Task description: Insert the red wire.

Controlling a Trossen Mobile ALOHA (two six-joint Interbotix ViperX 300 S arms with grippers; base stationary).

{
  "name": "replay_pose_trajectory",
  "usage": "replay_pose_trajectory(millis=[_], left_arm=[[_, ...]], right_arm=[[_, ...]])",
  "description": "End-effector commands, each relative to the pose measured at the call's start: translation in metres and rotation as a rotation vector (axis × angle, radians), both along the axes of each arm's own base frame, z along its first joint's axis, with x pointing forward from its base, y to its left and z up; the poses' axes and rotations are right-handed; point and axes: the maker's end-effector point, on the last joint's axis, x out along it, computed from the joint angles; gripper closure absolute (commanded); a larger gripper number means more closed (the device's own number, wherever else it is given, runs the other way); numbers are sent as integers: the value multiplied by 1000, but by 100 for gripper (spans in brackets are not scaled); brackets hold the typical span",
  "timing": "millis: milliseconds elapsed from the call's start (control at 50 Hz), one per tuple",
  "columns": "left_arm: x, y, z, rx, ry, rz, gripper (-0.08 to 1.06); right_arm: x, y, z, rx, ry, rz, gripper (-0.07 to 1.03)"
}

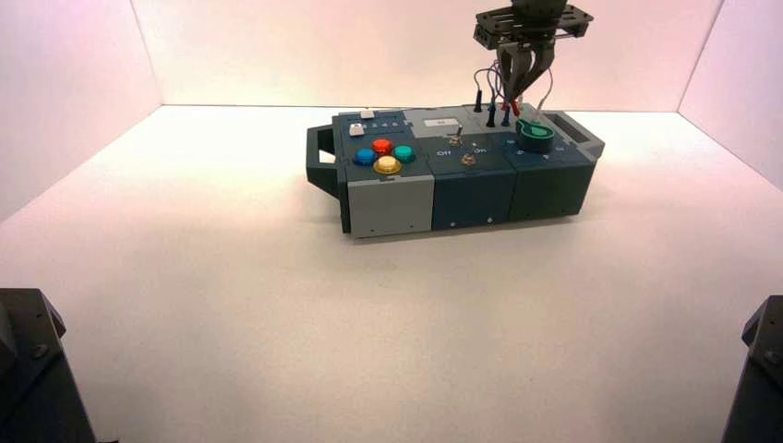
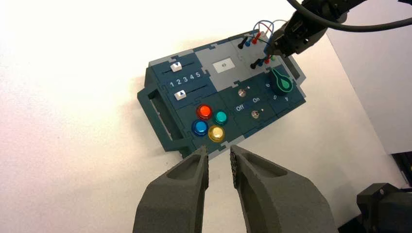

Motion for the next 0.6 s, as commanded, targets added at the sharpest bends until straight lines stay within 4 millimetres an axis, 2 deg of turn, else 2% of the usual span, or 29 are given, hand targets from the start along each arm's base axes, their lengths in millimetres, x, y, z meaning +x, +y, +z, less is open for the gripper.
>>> replay_pose_trajectory(millis=[20, 280, 600], left_arm=[[6, -1, 17, -22, -41, 11, 70], [6, 0, 16, -22, -41, 11, 70], [5, 0, 17, -23, -44, 10, 70]], right_arm=[[2, -6, 17, -19, -27, 6, 99], [1, -12, 15, -46, -12, 11, 99], [1, -13, 1, -57, 17, 15, 99]])
